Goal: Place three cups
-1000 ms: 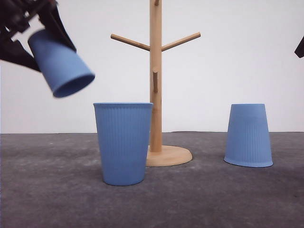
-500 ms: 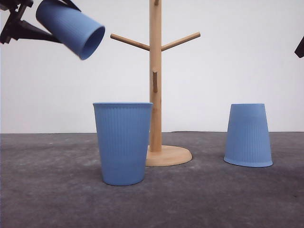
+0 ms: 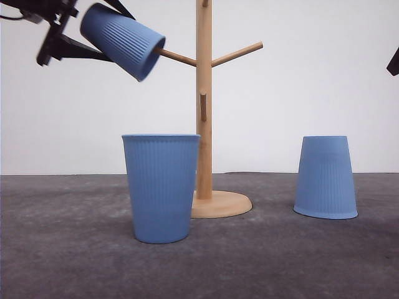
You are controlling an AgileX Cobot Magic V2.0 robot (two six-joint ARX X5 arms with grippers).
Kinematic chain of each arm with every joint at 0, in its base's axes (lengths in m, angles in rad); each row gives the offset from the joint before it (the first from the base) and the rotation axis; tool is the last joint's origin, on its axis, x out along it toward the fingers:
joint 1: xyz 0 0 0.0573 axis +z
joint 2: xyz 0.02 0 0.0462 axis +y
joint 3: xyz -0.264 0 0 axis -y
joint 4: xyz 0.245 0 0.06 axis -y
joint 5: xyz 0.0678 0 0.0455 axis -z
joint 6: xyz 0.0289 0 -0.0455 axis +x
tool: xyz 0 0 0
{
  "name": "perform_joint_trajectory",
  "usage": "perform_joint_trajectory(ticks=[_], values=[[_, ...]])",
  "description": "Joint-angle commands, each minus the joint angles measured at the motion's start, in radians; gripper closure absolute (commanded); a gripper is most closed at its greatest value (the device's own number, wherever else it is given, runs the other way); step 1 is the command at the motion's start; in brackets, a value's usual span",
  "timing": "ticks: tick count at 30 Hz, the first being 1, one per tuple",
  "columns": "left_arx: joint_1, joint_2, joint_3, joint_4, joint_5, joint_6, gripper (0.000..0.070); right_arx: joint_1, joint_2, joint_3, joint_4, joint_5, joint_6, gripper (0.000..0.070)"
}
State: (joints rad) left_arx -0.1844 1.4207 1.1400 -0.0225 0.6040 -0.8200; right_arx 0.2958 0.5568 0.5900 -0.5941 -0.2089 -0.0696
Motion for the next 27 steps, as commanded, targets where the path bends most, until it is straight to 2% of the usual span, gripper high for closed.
perform_joint_trajectory(ticks=[1,13,23,25,27], values=[[-0.013,0.026,0.010,0.016,-0.003,-0.024,0.0310,0.006,0.003,0.018,0.008,-0.001,0.018,0.0295],[-0.103,0.093,0.010,0.061,-0.064,-0.042,0.0310,0.006,0.003,0.018,0.008,-0.001,0.018,0.0295],[-0.132,0.121,0.010,0.065,-0.080,-0.057,0.0302,0.006,0.003,0.018,0.008,-0.001,0.018,0.0295],[-0.132,0.123,0.010,0.062,-0.080,-0.057,0.0271,0.006,0.003,0.018,0.008,-0.001,0.018,0.0295],[-0.132,0.123,0.010,0.060,-0.081,-0.057,0.0201,0.006,0.003,0.018,0.005,-0.001,0.018,0.0295]])
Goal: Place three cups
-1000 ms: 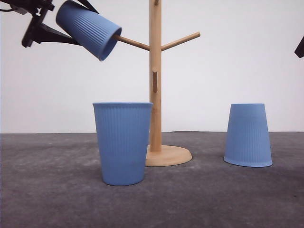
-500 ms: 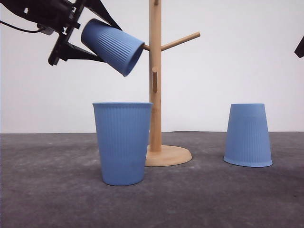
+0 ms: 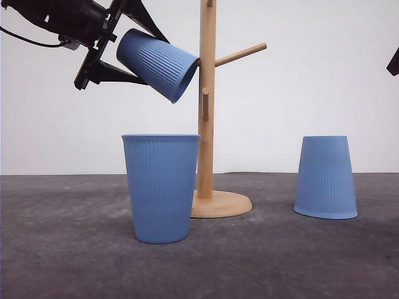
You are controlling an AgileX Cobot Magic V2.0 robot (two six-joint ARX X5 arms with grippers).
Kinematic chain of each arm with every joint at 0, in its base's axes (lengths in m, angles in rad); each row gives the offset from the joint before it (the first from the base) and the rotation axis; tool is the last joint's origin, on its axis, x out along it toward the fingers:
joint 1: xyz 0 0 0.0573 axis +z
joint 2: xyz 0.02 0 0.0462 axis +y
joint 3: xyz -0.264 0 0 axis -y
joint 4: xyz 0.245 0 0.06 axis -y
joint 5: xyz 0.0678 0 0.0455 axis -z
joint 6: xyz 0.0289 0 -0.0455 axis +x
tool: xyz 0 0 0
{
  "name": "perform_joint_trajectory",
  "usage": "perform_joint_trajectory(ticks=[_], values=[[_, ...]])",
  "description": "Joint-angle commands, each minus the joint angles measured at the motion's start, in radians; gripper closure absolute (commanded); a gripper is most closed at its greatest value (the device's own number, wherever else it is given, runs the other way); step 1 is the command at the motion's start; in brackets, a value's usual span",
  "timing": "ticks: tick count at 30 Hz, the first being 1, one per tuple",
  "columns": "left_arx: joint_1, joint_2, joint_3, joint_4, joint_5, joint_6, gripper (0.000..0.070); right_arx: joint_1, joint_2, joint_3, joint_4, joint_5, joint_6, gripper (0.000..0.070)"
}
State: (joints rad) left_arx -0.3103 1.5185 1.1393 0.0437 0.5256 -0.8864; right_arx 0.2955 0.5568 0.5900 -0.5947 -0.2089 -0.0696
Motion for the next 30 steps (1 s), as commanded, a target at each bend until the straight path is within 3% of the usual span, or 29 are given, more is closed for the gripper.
perform_joint_trajectory(ticks=[1,8,15,24,30], values=[[-0.006,0.025,0.010,-0.006,-0.002,0.009,0.0172,0.006,0.003,0.018,0.002,-0.001,0.018,0.0295],[-0.006,0.025,0.010,-0.052,0.001,0.003,0.0050,0.006,0.003,0.018,-0.012,-0.001,0.018,0.0295],[-0.006,0.008,0.010,-0.146,0.025,0.056,0.0050,0.006,0.003,0.018,-0.012,-0.001,0.018,0.0295],[0.002,-0.132,0.010,-0.361,0.036,0.234,0.0055,0.006,0.003,0.018,-0.012,-0.001,0.018,0.0295],[0.010,-0.247,-0.002,-0.528,0.030,0.398,0.0066,0.006,0.003,0.018,-0.012,-0.001,0.018,0.0295]])
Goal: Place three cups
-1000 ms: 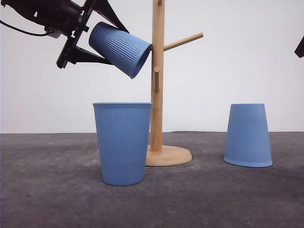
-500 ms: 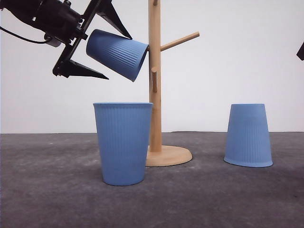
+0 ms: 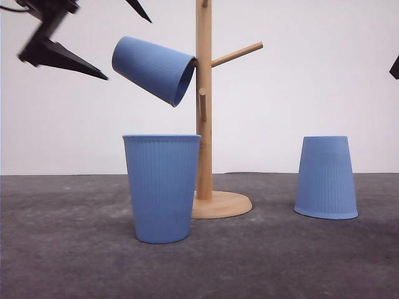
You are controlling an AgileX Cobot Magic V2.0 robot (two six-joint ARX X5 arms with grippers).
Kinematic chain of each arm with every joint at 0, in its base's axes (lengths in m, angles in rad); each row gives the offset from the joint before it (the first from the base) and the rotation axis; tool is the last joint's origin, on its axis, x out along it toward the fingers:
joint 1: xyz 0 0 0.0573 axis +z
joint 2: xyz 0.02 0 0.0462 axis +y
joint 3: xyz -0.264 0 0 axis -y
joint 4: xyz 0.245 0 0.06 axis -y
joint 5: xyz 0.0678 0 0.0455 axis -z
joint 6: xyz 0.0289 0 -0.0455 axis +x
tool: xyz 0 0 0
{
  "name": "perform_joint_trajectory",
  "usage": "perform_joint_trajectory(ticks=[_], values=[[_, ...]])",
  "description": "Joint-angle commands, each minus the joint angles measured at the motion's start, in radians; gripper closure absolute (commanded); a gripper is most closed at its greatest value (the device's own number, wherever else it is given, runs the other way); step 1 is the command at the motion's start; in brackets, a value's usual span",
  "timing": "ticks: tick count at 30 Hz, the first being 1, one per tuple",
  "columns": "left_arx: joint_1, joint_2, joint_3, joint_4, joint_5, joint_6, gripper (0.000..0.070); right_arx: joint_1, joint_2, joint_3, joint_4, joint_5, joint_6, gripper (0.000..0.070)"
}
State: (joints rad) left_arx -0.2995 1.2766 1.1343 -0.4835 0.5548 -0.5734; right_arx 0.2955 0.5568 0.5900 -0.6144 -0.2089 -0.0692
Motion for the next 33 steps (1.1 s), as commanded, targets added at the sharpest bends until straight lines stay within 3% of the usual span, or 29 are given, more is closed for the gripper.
perform_joint_trajectory(ticks=[1,5,11,15,18,20,24,33], values=[[0.004,-0.031,-0.011,-0.004,0.000,0.097,0.0069,0.006,0.003,0.018,0.008,-0.001,0.017,0.0295],[0.036,-0.150,-0.101,-0.001,-0.002,0.117,0.0076,0.006,0.003,0.018,0.008,-0.001,0.017,0.0295],[0.103,-0.370,-0.311,0.001,-0.046,0.141,0.0150,0.006,0.003,0.018,0.007,0.000,0.021,0.0295],[0.126,-0.538,-0.444,0.001,-0.162,0.171,0.0150,0.006,0.003,0.018,0.007,0.000,0.073,0.0291],[0.134,-0.642,-0.515,-0.002,-0.199,0.215,0.0150,0.006,0.007,0.018,0.005,0.004,0.139,0.0283],[0.138,-0.689,-0.547,-0.014,-0.205,0.235,0.0150,0.005,0.022,0.020,0.004,0.004,0.197,0.0262],[0.138,-0.726,-0.556,-0.073,-0.222,0.245,0.0150,0.000,0.098,0.043,0.004,0.005,0.266,0.0126],[0.138,-0.736,-0.556,-0.074,-0.223,0.244,0.0150,0.000,0.379,0.142,0.090,0.026,0.271,0.0067]])
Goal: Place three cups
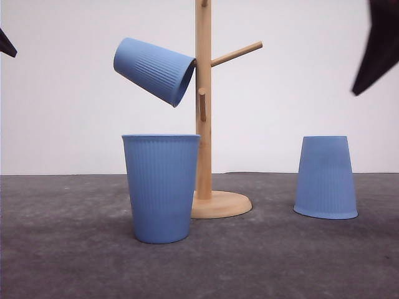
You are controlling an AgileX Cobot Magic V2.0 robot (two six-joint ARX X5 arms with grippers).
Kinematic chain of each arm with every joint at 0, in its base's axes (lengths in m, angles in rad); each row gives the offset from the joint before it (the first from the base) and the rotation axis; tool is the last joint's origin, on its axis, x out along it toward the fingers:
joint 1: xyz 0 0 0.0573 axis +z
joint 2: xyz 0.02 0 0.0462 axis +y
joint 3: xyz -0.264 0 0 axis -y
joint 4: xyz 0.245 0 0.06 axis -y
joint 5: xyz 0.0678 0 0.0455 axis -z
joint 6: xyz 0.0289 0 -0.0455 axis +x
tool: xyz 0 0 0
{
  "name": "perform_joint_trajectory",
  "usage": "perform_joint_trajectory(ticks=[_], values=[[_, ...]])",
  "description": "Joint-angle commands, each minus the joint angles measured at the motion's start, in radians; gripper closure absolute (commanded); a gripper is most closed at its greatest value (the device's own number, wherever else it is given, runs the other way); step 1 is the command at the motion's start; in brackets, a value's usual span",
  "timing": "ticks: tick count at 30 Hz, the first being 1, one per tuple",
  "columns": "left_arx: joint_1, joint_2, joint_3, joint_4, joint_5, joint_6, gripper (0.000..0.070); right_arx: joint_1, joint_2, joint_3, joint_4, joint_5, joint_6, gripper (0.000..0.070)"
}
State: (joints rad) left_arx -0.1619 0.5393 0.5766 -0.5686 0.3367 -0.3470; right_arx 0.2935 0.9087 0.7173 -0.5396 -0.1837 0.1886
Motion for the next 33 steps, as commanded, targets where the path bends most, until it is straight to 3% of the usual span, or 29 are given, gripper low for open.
perform_joint_trajectory(ticks=[1,15,20,22,25,27,33], values=[[0.000,0.002,0.002,0.011,-0.005,0.018,0.0150,0.002,0.060,0.018,0.048,0.001,0.013,0.0067],[0.000,0.002,0.002,0.011,-0.010,0.018,0.0150,-0.028,0.468,0.018,0.527,0.027,0.006,0.0067],[0.000,0.002,0.002,0.013,-0.068,0.018,0.0150,-0.031,0.595,0.018,0.641,0.034,0.006,0.0075],[0.000,0.002,0.002,0.014,-0.082,0.018,0.0150,-0.031,0.630,0.018,0.672,0.045,0.006,0.0110],[0.000,0.002,0.002,0.014,-0.083,0.018,0.0150,-0.031,0.659,0.018,0.687,0.055,0.006,0.0268],[0.000,0.002,0.002,0.014,-0.083,0.018,0.0150,-0.031,0.662,0.018,0.687,0.057,0.006,0.0322],[0.000,0.002,0.002,0.014,-0.086,0.018,0.0150,-0.031,0.614,0.018,0.668,0.050,0.008,0.0331]])
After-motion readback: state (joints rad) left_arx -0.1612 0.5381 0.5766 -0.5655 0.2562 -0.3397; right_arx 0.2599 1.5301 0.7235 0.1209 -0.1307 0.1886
